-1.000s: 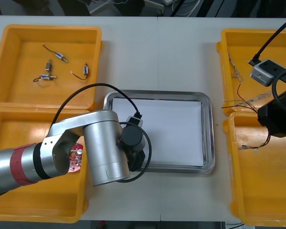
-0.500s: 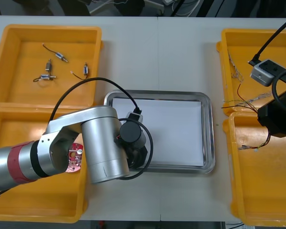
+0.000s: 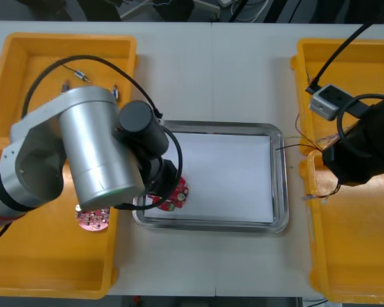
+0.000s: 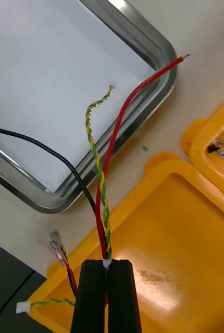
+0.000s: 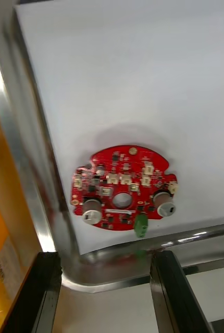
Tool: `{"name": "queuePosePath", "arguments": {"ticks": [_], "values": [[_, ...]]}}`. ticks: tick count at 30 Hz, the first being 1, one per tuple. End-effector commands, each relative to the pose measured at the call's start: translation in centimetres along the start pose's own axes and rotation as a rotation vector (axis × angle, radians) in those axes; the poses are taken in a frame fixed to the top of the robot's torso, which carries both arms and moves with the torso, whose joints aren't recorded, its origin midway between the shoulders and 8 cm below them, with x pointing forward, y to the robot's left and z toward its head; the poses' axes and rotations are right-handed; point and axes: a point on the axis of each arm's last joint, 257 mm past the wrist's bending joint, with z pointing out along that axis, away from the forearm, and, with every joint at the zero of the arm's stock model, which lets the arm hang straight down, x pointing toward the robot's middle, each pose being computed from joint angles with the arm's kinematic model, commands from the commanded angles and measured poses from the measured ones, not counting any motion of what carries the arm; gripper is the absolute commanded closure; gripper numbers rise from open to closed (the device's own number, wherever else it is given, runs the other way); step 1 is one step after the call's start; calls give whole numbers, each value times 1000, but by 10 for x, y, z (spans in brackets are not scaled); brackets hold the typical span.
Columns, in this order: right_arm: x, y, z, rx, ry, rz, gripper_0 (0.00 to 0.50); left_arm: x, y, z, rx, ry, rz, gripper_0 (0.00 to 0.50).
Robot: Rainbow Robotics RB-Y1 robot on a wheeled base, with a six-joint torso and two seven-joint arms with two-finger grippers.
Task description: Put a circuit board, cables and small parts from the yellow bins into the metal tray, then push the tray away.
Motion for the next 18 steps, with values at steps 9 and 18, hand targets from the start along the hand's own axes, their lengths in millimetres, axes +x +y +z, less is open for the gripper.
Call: {"name": "queuePosePath", "arguments": {"ticks": [9,18], "values": [[-51,58,15,-12,-94,-370,500,-56,81,-63,-63,-84,-205,0],[-58,81,41,33,-84,-607,500,-59,132,-72,-124,-88,-260,0]]}}
